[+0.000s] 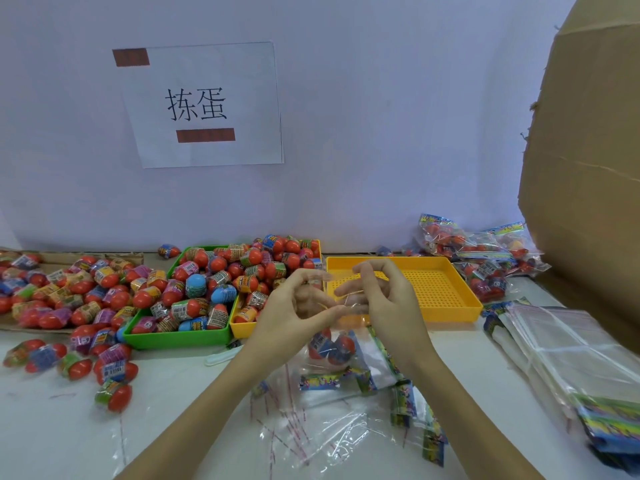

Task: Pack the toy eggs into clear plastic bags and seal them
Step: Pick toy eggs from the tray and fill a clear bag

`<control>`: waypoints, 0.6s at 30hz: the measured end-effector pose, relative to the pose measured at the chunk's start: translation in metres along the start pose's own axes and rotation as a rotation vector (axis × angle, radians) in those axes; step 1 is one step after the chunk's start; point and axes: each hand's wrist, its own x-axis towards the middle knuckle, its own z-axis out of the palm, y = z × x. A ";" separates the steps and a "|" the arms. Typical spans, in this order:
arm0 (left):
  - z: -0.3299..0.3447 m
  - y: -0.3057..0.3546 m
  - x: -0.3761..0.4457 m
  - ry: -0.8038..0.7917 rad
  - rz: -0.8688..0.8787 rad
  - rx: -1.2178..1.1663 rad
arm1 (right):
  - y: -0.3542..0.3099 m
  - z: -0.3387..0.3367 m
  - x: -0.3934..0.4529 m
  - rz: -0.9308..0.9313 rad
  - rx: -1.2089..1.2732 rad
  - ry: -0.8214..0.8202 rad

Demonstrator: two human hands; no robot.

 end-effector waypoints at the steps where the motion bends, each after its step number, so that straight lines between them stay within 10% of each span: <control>1: 0.001 0.001 -0.001 0.016 -0.008 0.011 | 0.001 0.001 0.000 0.015 -0.002 0.011; 14: -0.012 0.016 0.005 0.315 0.020 0.028 | 0.015 0.000 0.001 0.155 0.010 -0.079; 18: -0.035 0.006 0.007 0.502 0.044 0.720 | 0.013 -0.003 0.001 0.095 -0.016 -0.093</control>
